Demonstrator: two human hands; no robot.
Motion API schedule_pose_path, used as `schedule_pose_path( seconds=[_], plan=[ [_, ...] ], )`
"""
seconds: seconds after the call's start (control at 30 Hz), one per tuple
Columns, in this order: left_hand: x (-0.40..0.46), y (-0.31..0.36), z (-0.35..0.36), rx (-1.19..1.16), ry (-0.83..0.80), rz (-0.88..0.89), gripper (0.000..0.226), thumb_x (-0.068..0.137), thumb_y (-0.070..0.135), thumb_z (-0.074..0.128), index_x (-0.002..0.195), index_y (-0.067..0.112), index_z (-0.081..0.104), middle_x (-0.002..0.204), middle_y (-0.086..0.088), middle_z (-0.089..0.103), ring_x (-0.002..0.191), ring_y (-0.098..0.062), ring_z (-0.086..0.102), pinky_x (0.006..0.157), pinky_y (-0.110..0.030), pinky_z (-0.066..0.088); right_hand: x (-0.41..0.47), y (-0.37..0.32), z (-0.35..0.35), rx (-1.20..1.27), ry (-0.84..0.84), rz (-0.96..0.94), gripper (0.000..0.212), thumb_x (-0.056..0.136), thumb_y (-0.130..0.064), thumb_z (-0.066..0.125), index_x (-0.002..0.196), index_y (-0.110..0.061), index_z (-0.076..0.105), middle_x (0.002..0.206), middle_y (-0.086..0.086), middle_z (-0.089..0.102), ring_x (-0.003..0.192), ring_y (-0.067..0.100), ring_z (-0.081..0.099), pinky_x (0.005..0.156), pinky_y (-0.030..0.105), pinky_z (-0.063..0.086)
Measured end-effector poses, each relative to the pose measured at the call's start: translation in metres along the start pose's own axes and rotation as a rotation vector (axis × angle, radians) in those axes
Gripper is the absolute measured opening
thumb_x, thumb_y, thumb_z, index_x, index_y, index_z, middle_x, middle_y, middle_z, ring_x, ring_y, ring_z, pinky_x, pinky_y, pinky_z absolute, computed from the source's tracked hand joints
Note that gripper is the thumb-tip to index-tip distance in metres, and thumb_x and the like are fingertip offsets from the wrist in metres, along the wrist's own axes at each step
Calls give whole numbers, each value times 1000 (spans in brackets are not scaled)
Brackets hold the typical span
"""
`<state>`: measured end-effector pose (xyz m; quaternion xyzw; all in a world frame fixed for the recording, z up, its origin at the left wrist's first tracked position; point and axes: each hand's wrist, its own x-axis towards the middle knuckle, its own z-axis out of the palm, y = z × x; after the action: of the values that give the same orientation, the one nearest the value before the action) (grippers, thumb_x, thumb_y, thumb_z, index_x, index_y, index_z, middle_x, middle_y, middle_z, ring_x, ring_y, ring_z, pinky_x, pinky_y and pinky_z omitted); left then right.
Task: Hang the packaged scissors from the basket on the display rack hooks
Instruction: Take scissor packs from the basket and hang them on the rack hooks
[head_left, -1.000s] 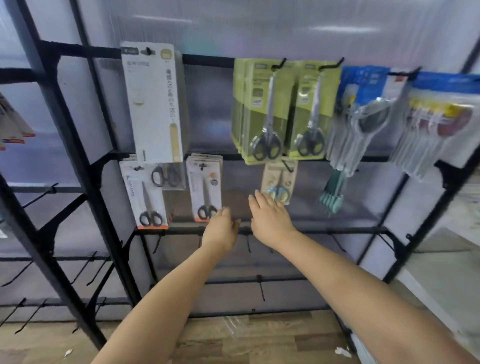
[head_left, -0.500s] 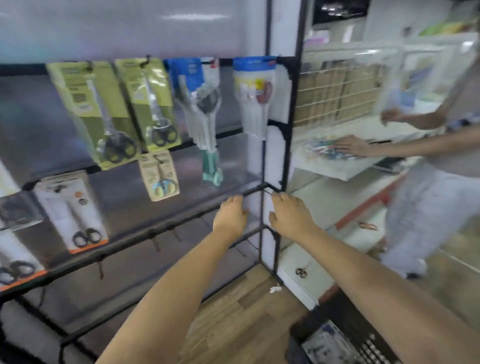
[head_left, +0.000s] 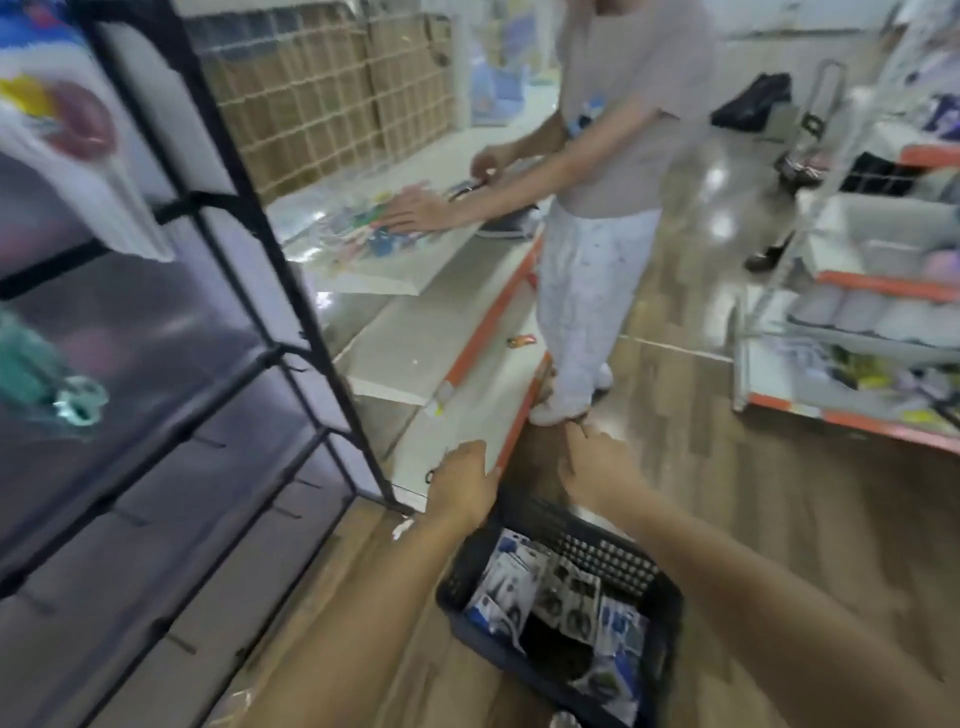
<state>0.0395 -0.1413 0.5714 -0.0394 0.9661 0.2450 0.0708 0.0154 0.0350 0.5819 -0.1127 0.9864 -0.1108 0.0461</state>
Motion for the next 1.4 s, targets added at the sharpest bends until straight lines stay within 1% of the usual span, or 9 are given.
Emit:
schedule_pose_path(
  seconds=[0.3, 0.4, 0.57, 0.7, 0.9, 1.03, 1.13, 1.27, 1.4],
  plan=[
    [15, -15, 155, -21, -347, -135, 34, 97, 24, 42, 128, 10, 47, 129, -9, 52, 118, -26, 50, 94, -31, 40, -38, 106, 139, 160, -338, 238, 44, 99, -24, 38, 140, -9, 35, 135, 8, 47, 117, 24, 50, 91, 32, 45],
    [-2, -37, 197, -103, -433, -190, 33, 93, 29, 41, 117, 9, 53, 120, -11, 57, 113, -27, 54, 90, -30, 40, -64, 120, 190, 184, -475, 305, 37, 98, -21, 39, 133, -12, 39, 130, 6, 49, 112, 22, 52, 84, 28, 43],
    [-32, -84, 258, -93, -556, -378, 41, 99, 29, 40, 137, 12, 39, 142, -4, 41, 130, -21, 40, 101, -23, 31, -99, 130, 276, 246, -637, 416, 34, 97, -22, 37, 130, -14, 41, 125, 4, 51, 108, 20, 53, 72, 28, 36],
    [-35, -133, 304, -87, -602, -513, 49, 97, 28, 45, 141, 10, 35, 147, -5, 35, 134, -17, 36, 108, -25, 27, -107, 131, 346, 352, -630, 546, 36, 96, -19, 37, 131, -17, 43, 121, 0, 51, 107, 15, 53, 76, 22, 38],
    [10, -206, 373, 95, -656, -413, 46, 100, 30, 38, 143, 15, 32, 149, 2, 33, 134, -13, 35, 109, -24, 28, -76, 145, 451, 420, -637, 585, 28, 91, -20, 41, 116, -17, 52, 109, 1, 58, 99, 20, 58, 77, 30, 46],
    [70, -234, 417, 79, -602, -239, 36, 97, 22, 47, 131, 12, 47, 127, -4, 53, 115, -19, 51, 93, -28, 41, -35, 169, 505, 427, -601, 583, 30, 96, -20, 41, 124, -11, 46, 117, 8, 53, 103, 26, 55, 76, 32, 41],
    [112, -251, 452, 59, -579, -195, 28, 96, 19, 48, 120, 6, 53, 113, -8, 53, 104, -23, 54, 86, -34, 45, -7, 185, 541, 488, -510, 646, 12, 95, -17, 41, 105, -13, 48, 100, 7, 51, 90, 25, 54, 71, 32, 40],
    [155, -273, 499, 75, -557, -184, 10, 94, 18, 50, 96, 9, 53, 100, -9, 53, 85, -18, 50, 70, -26, 35, 28, 193, 581, 556, -464, 688, 38, 99, -20, 42, 135, -8, 43, 130, 11, 50, 116, 27, 51, 92, 38, 44],
    [192, -289, 549, 31, -554, -241, 33, 93, 20, 54, 120, 1, 52, 119, -11, 51, 108, -26, 51, 81, -24, 34, 62, 191, 627, 690, -467, 730, 41, 98, -20, 44, 137, -5, 42, 126, 15, 56, 112, 28, 55, 91, 35, 46]
  ],
)
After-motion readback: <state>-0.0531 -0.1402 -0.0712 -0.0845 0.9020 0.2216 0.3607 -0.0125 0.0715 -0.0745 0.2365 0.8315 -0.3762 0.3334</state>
